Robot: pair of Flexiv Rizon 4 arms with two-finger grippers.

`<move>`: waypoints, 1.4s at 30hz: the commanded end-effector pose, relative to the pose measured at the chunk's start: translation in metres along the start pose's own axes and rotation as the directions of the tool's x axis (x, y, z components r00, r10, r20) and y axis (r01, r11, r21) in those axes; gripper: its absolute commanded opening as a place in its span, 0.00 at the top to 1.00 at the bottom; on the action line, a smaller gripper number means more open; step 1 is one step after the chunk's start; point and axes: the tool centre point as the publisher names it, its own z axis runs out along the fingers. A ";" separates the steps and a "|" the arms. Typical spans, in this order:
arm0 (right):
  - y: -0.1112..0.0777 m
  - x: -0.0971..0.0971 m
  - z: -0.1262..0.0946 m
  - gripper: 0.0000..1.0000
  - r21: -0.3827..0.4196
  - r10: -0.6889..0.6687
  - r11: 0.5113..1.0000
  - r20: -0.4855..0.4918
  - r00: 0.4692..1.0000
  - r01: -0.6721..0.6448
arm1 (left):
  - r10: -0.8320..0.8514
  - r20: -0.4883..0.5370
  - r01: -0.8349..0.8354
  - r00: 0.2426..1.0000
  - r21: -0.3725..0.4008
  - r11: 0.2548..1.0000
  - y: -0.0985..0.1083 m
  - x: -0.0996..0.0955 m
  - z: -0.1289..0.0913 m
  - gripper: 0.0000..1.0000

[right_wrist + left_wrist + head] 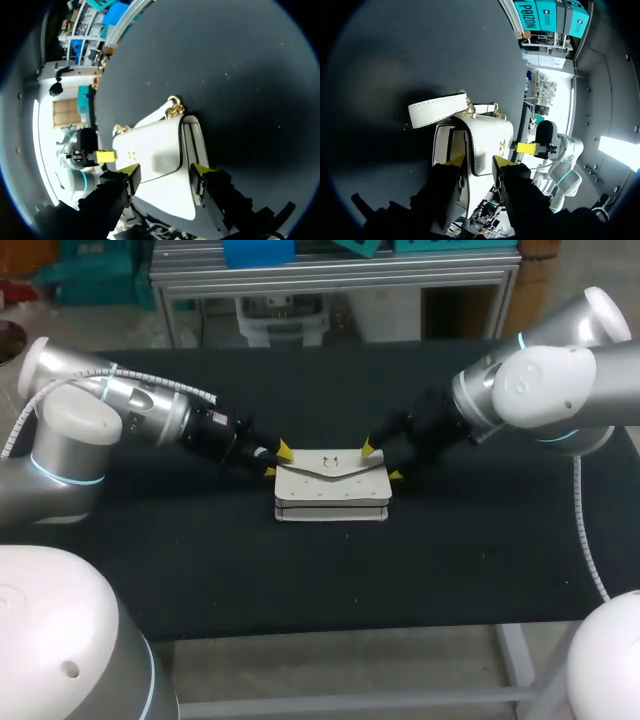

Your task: Pick up the bag, open it, inspect its contents, close it, and place it on the opposite side

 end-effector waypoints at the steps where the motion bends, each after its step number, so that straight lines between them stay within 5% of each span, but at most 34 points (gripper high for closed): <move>1: 0.003 -0.006 0.011 0.31 0.008 0.010 1.000 -0.001 1.000 -0.010 | -0.006 -0.008 0.006 1.000 -0.016 1.000 -0.007 -0.005 0.005 0.65; 6: 0.006 -0.011 0.011 0.40 0.002 0.031 1.000 -0.009 0.999 -0.031 | -0.017 -0.005 0.017 1.000 -0.028 0.999 -0.006 -0.010 0.007 0.68; 10: 0.010 -0.010 0.012 0.76 -0.007 0.034 0.999 -0.011 0.999 -0.034 | -0.028 -0.005 0.028 1.000 -0.041 0.999 -0.006 -0.014 0.010 0.80; 11: 0.011 -0.010 0.013 1.00 -0.010 0.036 0.999 -0.007 0.999 -0.036 | -0.030 -0.003 0.029 1.000 -0.042 0.999 -0.006 -0.016 0.011 0.94; 12: 0.012 -0.010 0.014 1.00 -0.010 0.037 0.999 -0.005 0.999 -0.037 | -0.032 -0.002 0.032 0.999 -0.042 0.999 -0.006 -0.016 0.011 1.00; 21: 0.016 -0.010 0.015 1.00 -0.007 0.015 1.000 0.009 1.000 -0.015 | -0.018 0.032 0.020 0.999 -0.051 0.998 0.000 -0.015 0.010 1.00; 22: 0.018 -0.010 0.014 1.00 0.000 0.007 1.000 0.010 1.000 -0.007 | -0.013 0.038 0.015 0.999 -0.054 0.998 0.001 -0.014 0.009 0.94; 23: 0.019 -0.010 0.012 0.87 0.000 0.002 1.000 0.005 1.000 -0.002 | -0.009 0.042 0.010 0.999 -0.044 0.999 0.001 -0.012 0.007 0.56; 24: 0.020 -0.009 0.010 0.69 -0.001 0.002 1.000 0.005 1.000 -0.002 | -0.005 0.045 0.007 0.999 -0.040 0.999 0.002 -0.011 0.006 0.40; 25: 0.020 -0.008 0.007 0.31 -0.006 -0.002 1.000 0.006 1.000 0.002 | 0.001 0.048 0.000 0.999 -0.035 0.999 0.003 -0.009 0.004 0.14; 26: 0.020 -0.008 0.005 0.11 -0.012 -0.006 1.000 0.006 1.000 0.006 | 0.004 0.048 -0.003 0.999 -0.032 0.999 0.003 -0.008 0.003 0.11; 27: 0.020 -0.007 0.004 0.03 -0.017 -0.008 1.000 0.004 1.000 0.008 | 0.007 0.049 -0.006 0.999 -0.029 1.000 0.004 -0.007 0.002 0.15; 28: 0.020 -0.007 0.003 0.05 -0.019 -0.009 1.000 0.002 1.000 0.009 | 0.008 0.048 -0.007 0.999 -0.028 1.000 0.004 -0.006 0.002 0.26; 30: 0.020 -0.007 0.004 0.24 -0.021 -0.010 1.000 -0.003 1.000 0.010 | 0.008 0.046 -0.006 0.999 -0.033 0.999 0.002 -0.006 0.005 0.51; 33: 0.020 -0.008 0.009 0.51 -0.013 -0.007 1.000 -0.011 1.000 0.007 | 0.000 0.046 0.002 0.999 -0.047 0.999 -0.001 -0.008 0.009 0.66; 35: 0.020 -0.008 0.012 0.56 -0.009 -0.005 1.000 -0.012 1.000 0.005 | -0.006 0.045 0.009 0.999 -0.050 0.999 -0.003 -0.009 0.010 0.75; 36: 0.020 -0.009 0.015 0.94 -0.002 -0.001 1.000 -0.015 1.000 0.001 | -0.013 0.041 0.015 0.999 -0.053 0.998 -0.005 -0.011 0.011 1.00; 42: 0.021 -0.009 0.017 1.00 0.002 -0.005 1.000 -0.013 1.000 0.005 | -0.021 0.042 0.024 0.999 -0.061 0.998 -0.004 -0.014 0.012 1.00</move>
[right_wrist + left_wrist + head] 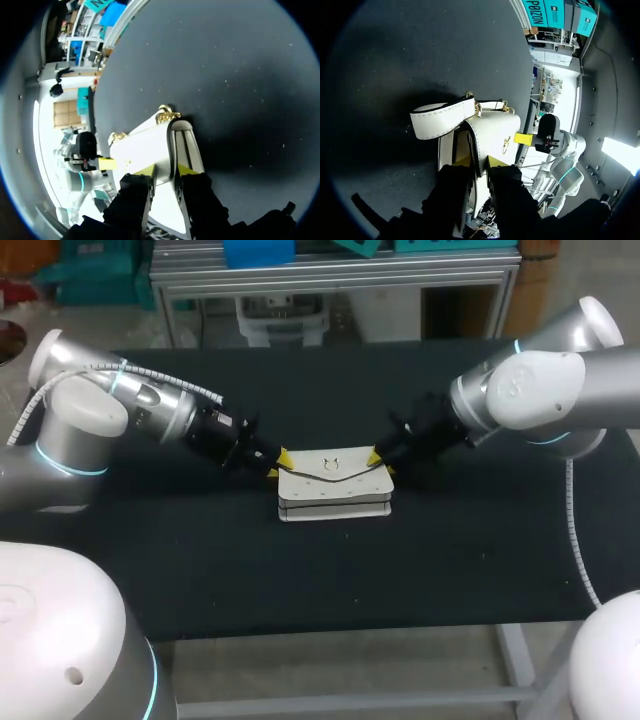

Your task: Pick up the bag, open it, inspect its contents, close it, and place it on the opposite side

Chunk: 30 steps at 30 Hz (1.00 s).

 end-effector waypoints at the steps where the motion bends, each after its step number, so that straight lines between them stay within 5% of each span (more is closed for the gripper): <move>1: 0.004 0.001 0.004 1.00 0.009 -0.002 1.000 -0.003 1.000 0.002 | -0.001 0.003 0.001 1.000 -0.013 1.000 -0.003 -0.003 0.005 1.00; 3: 0.004 0.002 0.001 1.00 0.007 -0.006 1.000 -0.003 1.000 0.006 | 0.002 0.013 -0.002 1.000 -0.012 1.000 -0.001 -0.003 0.003 1.00; 4: 0.004 0.002 0.000 1.00 0.006 -0.009 1.000 -0.003 1.000 0.009 | 0.008 0.027 -0.008 1.000 -0.007 1.000 0.000 -0.002 0.002 0.88; 5: 0.003 0.003 -0.002 1.00 0.007 -0.014 1.000 -0.002 1.000 0.014 | 0.014 0.037 -0.014 0.999 0.002 1.000 0.002 0.000 0.000 0.29; 6: 0.002 0.004 -0.005 0.63 0.006 -0.018 1.000 -0.002 1.000 0.018 | 0.023 0.046 -0.023 0.999 0.001 1.000 0.004 0.002 -0.002 0.00; 7: 0.001 0.004 -0.007 0.11 0.002 -0.025 1.000 0.001 1.000 0.025 | 0.027 0.054 -0.027 0.998 0.011 1.000 0.006 0.003 -0.004 0.00; 8: 0.000 0.005 -0.008 0.00 -0.002 -0.027 1.000 0.001 1.000 0.027 | 0.026 0.058 -0.027 0.998 0.019 0.999 0.006 0.004 -0.005 0.00; 23: -0.034 0.002 -0.024 0.02 -0.054 -0.062 0.997 0.005 0.998 0.062 | 0.020 0.153 -0.035 0.988 0.098 0.995 0.017 0.010 -0.043 0.00; 24: -0.033 0.001 -0.023 0.20 -0.051 -0.062 0.997 0.005 0.998 0.062 | 0.014 0.155 -0.030 0.988 0.105 0.994 0.015 0.008 -0.048 0.00; 25: -0.033 0.001 -0.023 0.20 -0.051 -0.062 0.997 0.005 0.998 0.062 | 0.014 0.155 -0.030 0.988 0.105 0.994 0.015 0.008 -0.048 0.00; 27: -0.032 -0.001 -0.020 0.54 -0.051 -0.059 0.997 0.004 0.998 0.059 | 0.016 0.166 -0.035 0.986 0.111 0.993 0.013 0.005 -0.058 0.00; 30: -0.030 0.000 -0.020 0.61 -0.053 -0.060 0.997 -0.001 0.998 0.059 | 0.005 0.186 -0.030 0.983 0.128 0.991 0.012 0.001 -0.065 0.00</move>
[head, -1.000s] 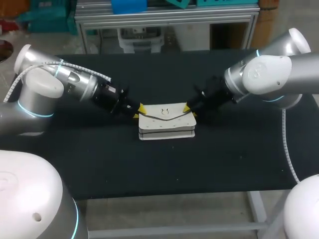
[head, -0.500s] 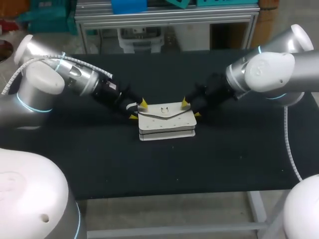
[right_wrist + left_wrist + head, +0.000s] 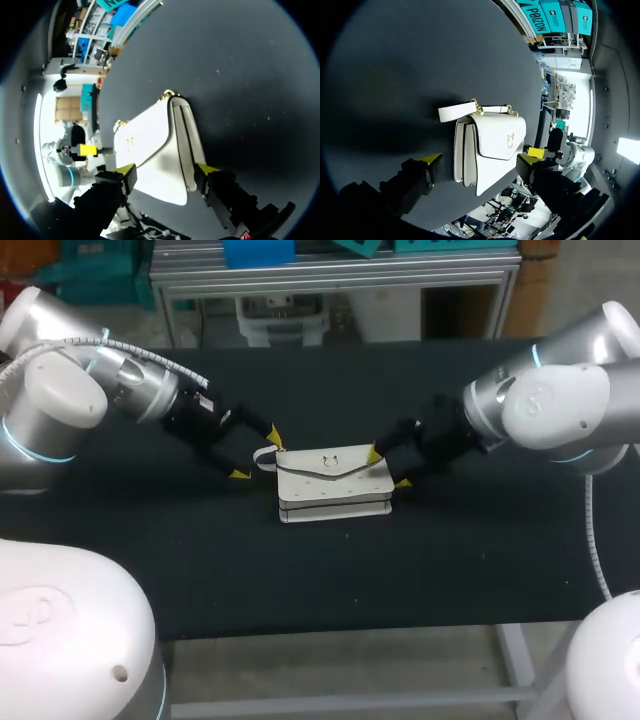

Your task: Pick up the bag, open it, inspect its contents, close it, and place it on the opposite side

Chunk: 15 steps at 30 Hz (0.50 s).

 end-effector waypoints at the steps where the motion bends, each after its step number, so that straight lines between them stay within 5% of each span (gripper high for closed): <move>1: 0.001 0.000 0.004 0.63 -0.008 -0.004 1.000 -0.005 1.000 0.004 | -0.015 0.013 0.015 1.000 0.014 1.000 0.001 -0.004 -0.012 0.00; 15: 0.006 -0.006 0.020 0.65 0.037 0.023 0.999 -0.018 1.000 -0.022 | -0.062 0.026 0.061 0.998 0.038 0.997 -0.009 -0.021 -0.023 0.00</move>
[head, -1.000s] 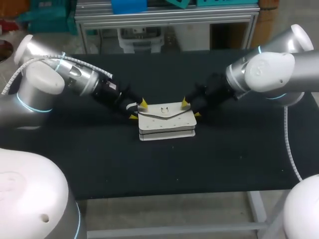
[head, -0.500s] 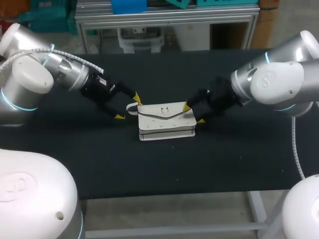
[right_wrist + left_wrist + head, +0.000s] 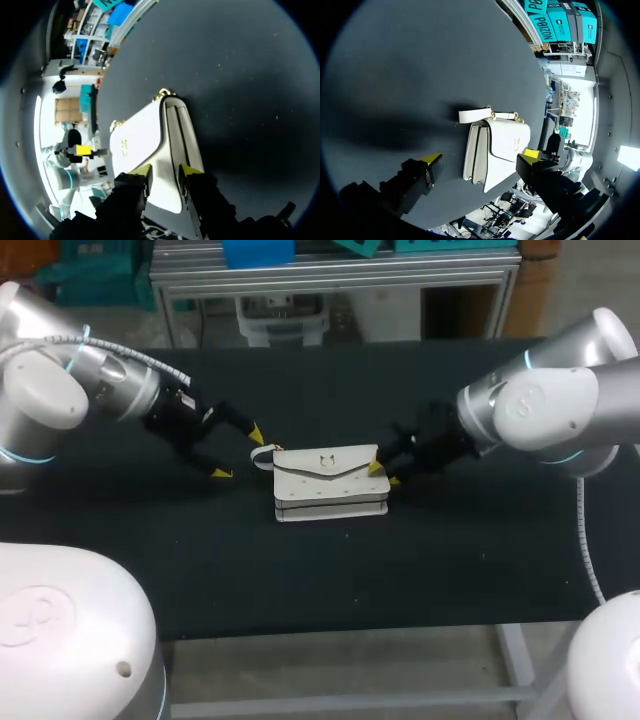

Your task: Pick up the bag, open it, inspect its contents, close it, and place it on the opposite side

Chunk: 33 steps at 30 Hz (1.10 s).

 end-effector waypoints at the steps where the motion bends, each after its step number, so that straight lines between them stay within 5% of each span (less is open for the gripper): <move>1: 0.005 -0.004 0.006 0.66 0.021 0.005 1.000 -0.015 1.000 -0.005 | -0.004 -0.003 0.004 1.000 -0.004 1.000 -0.003 -0.003 0.000 0.00; 4: 0.006 -0.005 0.006 0.71 0.025 0.011 1.000 -0.025 1.000 -0.011 | -0.005 -0.001 0.005 1.000 -0.004 1.000 -0.003 -0.005 0.000 0.00; 6: 0.007 -0.005 0.005 1.00 0.025 0.010 1.000 -0.035 0.999 -0.009 | 0.012 0.009 -0.012 1.000 -0.014 1.000 -0.005 -0.007 -0.002 0.00; 17: 0.009 -0.003 -0.001 1.00 0.007 -0.018 1.000 -0.047 0.999 0.018 | 0.041 0.060 -0.040 0.997 -0.022 0.999 -0.013 -0.015 -0.013 0.00; 18: 0.009 -0.003 -0.001 0.85 0.011 -0.017 1.000 -0.049 0.999 0.018 | 0.041 0.060 -0.039 0.997 -0.022 0.999 -0.013 -0.015 -0.013 0.00; 19: 0.009 -0.005 -0.001 0.19 0.017 -0.010 1.000 -0.054 0.998 0.011 | 0.041 0.059 -0.039 0.997 -0.023 0.999 -0.013 -0.016 -0.013 0.00; 20: 0.009 -0.005 0.000 0.00 0.018 -0.009 1.000 -0.054 0.998 0.010 | 0.041 0.059 -0.039 0.997 -0.023 0.999 -0.013 -0.016 -0.012 0.00; 24: 0.008 -0.008 -0.001 0.00 0.018 0.000 1.000 -0.062 0.998 0.001 | 0.038 0.062 -0.037 0.997 -0.021 0.999 -0.014 -0.017 -0.012 0.00; 26: 0.008 -0.008 -0.001 0.15 0.017 0.002 1.000 -0.066 0.998 0.000 | 0.037 0.064 -0.036 0.997 -0.020 0.999 -0.014 -0.017 -0.012 0.00; 27: 0.008 -0.008 -0.002 0.38 0.017 0.001 1.000 -0.068 0.998 0.000 | 0.037 0.065 -0.036 0.997 -0.020 0.999 -0.014 -0.017 -0.013 0.00; 30: 0.009 -0.007 -0.002 0.74 0.015 -0.005 1.000 -0.073 0.997 0.006 | 0.037 0.067 -0.036 0.997 -0.020 0.999 -0.014 -0.017 -0.013 0.00; 31: 0.009 -0.005 -0.001 1.00 0.016 -0.010 1.000 -0.075 0.997 0.011 | 0.036 0.069 -0.035 0.997 -0.020 0.999 -0.014 -0.017 -0.013 0.00; 33: 0.010 -0.005 0.001 1.00 0.023 -0.018 1.000 -0.079 0.997 0.020 | 0.040 0.075 -0.038 0.996 -0.022 0.999 -0.015 -0.017 -0.013 0.00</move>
